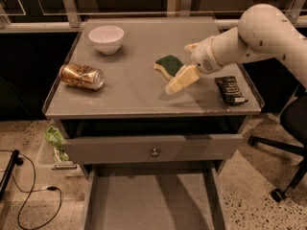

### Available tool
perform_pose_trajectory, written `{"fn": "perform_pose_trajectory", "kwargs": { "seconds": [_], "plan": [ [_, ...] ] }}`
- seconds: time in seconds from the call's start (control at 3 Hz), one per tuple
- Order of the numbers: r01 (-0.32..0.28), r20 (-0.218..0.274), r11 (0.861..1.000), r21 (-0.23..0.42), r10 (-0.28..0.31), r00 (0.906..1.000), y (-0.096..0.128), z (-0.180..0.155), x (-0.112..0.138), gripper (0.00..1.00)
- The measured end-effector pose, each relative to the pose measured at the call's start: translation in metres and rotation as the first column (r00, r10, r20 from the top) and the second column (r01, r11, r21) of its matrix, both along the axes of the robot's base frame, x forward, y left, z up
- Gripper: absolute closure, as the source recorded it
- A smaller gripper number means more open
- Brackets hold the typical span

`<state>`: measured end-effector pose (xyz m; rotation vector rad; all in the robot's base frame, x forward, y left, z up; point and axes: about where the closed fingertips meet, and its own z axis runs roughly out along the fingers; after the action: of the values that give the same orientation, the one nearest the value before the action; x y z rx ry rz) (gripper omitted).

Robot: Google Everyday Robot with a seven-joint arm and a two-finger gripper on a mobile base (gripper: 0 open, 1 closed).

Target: Place sponge into middle drawer

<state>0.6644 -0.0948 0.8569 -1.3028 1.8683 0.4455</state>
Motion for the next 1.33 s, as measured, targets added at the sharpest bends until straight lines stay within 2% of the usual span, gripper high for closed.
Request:
{"fn": "perform_pose_trajectory", "kwargs": {
  "seconds": [0.33, 0.67, 1.33],
  "plan": [
    [0.068, 0.024, 0.997, 0.041, -0.069, 0.9974, 0.015, 0.008, 0.007, 0.00],
    [0.138, 0.035, 0.990, 0.044, -0.139, 0.9896, 0.021, 0.009, 0.027, 0.00],
    [0.261, 0.009, 0.965, 0.022, -0.261, 0.9653, 0.002, -0.008, 0.052, 0.00]
  ]
}}
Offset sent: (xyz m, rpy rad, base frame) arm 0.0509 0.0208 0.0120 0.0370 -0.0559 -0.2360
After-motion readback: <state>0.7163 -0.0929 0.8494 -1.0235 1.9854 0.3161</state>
